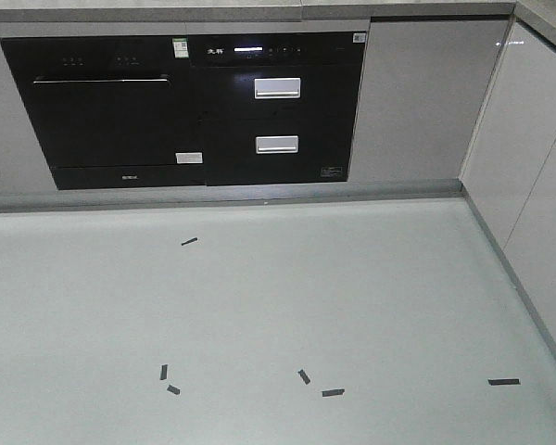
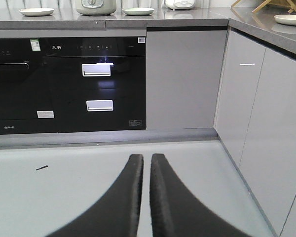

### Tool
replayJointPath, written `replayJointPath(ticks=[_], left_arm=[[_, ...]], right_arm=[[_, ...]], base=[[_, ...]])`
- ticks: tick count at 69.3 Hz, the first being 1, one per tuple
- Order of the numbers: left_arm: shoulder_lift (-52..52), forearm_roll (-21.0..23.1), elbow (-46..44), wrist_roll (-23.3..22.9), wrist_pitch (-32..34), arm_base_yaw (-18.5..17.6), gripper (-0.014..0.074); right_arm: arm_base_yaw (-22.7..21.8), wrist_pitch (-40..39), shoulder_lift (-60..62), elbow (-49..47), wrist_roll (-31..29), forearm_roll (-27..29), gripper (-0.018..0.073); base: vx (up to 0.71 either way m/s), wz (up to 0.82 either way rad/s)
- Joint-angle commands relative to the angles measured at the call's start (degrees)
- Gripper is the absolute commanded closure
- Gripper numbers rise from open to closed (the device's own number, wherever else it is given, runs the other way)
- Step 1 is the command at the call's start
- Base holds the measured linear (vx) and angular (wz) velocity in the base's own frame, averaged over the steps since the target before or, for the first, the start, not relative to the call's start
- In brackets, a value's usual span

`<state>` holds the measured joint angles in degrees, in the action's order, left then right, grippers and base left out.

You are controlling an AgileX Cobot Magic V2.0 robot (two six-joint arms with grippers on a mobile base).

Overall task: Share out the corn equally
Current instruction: 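Drive the base toward the counter with the pot and plates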

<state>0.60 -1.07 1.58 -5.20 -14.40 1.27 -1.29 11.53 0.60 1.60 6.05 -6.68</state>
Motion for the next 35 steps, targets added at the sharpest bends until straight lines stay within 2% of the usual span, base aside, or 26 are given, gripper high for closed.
replayJointPath(ticks=[1, 35], left_arm=[[0.94, 0.36, 0.07, -0.47, 4.47, -0.44, 0.0605], [0.94, 0.36, 0.07, -0.47, 4.47, -0.44, 0.0605]], right_arm=[[-0.47, -4.52, -0.02, 0.27, -0.11, -0.44, 0.0567], [-0.47, -4.52, -0.02, 0.27, -0.11, -0.44, 0.0567]], base=[[0.0, 0.0], [0.0, 0.0]])
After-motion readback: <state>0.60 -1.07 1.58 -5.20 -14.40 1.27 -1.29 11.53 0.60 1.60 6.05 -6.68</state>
